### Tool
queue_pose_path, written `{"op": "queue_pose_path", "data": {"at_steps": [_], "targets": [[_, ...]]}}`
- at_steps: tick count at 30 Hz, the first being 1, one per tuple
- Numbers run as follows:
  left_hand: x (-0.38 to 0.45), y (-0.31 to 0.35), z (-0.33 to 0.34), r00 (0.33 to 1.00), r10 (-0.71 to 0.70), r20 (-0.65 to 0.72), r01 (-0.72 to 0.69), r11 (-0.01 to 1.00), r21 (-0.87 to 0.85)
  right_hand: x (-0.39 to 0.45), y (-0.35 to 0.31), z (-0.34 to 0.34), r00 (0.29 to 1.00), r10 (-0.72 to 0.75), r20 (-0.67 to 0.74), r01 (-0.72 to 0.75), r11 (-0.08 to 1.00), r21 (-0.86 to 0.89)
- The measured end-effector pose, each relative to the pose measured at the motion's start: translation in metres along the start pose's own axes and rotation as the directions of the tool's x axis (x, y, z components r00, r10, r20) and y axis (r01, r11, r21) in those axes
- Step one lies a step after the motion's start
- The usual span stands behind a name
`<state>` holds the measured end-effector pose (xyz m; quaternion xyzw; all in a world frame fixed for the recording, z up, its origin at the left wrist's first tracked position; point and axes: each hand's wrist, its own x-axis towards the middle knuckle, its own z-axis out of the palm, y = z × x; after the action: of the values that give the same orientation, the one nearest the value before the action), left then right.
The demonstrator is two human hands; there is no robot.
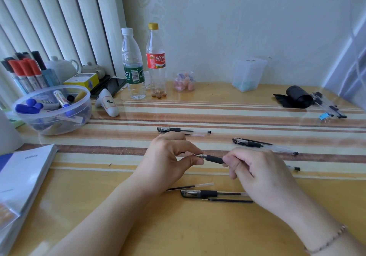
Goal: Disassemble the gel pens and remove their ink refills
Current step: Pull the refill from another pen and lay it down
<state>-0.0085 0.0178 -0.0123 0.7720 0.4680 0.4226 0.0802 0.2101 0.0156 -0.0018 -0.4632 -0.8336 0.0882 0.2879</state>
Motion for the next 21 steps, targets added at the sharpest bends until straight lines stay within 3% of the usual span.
{"op": "queue_pose_path", "data": {"at_steps": [4, 14, 18, 21], "targets": [[0.0004, -0.0016, 0.0, 1.0, -0.015, 0.008, 0.015, 1.0, 0.014, -0.0006, -0.0019, -0.0009, 0.999, 0.028, 0.034, -0.032, 0.995, 0.099], [0.001, -0.0011, 0.0012, 1.0, -0.013, 0.009, 0.012, 1.0, 0.016, -0.0014, -0.0014, 0.0005, 0.999, 0.035, 0.013, -0.034, 0.999, -0.035], [0.0012, 0.0006, 0.0006, 1.0, 0.014, 0.011, -0.014, 0.999, 0.03, -0.0022, -0.0021, -0.0016, 0.999, 0.032, -0.01, -0.031, 0.999, 0.045], [0.0011, -0.0008, -0.0004, 1.0, 0.017, 0.008, -0.018, 0.999, 0.044, -0.0025, -0.002, -0.0011, 1.0, 0.011, -0.007, -0.011, 1.0, -0.023]]}}
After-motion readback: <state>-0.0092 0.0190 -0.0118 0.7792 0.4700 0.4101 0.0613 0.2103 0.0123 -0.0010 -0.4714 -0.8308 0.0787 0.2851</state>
